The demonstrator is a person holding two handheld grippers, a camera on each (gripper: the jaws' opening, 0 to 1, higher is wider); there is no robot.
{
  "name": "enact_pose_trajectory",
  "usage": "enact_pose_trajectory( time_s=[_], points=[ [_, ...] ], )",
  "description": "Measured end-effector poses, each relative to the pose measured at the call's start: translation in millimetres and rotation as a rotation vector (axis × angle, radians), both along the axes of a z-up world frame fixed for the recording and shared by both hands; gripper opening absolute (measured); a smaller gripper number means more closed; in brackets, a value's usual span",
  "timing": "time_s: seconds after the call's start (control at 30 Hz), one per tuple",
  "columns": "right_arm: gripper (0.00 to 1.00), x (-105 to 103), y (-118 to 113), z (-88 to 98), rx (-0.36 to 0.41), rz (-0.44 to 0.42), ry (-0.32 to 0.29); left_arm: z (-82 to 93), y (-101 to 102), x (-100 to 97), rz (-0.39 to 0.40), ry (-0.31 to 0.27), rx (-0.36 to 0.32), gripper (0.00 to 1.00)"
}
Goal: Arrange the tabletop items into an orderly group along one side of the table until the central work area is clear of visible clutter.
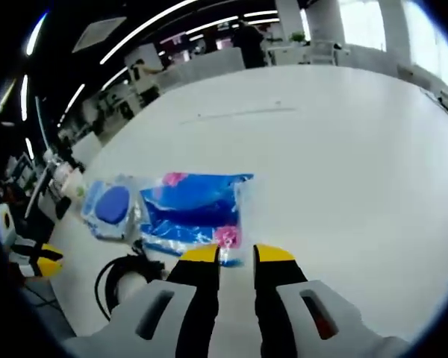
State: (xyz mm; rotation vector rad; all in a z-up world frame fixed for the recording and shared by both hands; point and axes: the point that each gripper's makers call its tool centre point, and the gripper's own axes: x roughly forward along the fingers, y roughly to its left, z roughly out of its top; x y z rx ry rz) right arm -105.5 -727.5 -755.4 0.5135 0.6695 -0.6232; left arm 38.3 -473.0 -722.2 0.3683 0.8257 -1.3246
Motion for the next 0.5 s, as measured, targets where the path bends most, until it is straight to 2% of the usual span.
enact_pose_trajectory(
  time_s=[0.3, 0.5],
  points=[
    [0.14, 11, -3, 3.5, -0.004, -0.006, 0.001, 6.1, 7, 0.1, 0.011, 0.011, -0.014, 0.17],
    [0.06, 10, -4, 4.1, -0.007, -0.007, 0.01, 8.0, 11, 3.8, 0.026, 0.016, -0.017, 0.18]
  ],
)
